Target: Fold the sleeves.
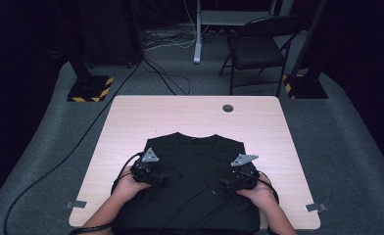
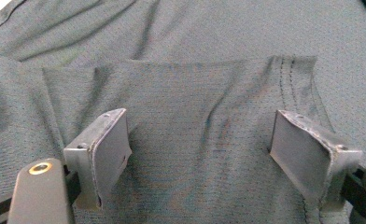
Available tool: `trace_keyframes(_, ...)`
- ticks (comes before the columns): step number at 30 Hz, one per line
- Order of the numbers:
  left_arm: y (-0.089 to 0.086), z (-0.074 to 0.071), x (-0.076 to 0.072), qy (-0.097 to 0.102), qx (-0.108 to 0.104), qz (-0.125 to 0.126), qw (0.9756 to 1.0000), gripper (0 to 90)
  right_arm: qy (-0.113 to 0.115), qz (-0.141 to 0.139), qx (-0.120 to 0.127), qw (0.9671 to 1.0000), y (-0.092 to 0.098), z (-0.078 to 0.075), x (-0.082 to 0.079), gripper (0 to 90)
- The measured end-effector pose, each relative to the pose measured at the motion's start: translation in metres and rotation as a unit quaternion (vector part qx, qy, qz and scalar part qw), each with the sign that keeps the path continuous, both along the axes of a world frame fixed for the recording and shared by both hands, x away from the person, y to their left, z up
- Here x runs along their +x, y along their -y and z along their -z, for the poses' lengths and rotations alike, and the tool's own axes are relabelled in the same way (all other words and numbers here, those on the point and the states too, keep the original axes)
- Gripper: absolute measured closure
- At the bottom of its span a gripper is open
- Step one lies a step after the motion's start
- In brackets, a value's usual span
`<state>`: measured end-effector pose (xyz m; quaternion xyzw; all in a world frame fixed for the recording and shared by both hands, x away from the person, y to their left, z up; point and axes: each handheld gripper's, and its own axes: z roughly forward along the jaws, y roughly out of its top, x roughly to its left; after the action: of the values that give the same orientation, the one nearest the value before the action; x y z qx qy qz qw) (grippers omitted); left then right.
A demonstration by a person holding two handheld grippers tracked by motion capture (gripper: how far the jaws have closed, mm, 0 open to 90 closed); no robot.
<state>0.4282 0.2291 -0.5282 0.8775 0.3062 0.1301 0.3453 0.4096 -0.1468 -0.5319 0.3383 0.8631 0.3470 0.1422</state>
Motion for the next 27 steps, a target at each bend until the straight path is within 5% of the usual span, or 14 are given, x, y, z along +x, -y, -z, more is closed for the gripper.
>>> trace_keyframes(10, 0.000, -0.002, 0.002, 0.000, 0.010, 0.004, 0.9999, 19.9, -0.010, 0.004, 0.005, 0.9999, 0.001, -0.007, -0.002, 13.7)
trace_keyframes(27, -0.013, -0.005, 0.016, 0.007, -0.004, -0.033, 0.9994, 19.7, -0.017, 0.014, -0.009, 0.9997, 0.015, -0.009, -0.012, 13.4)
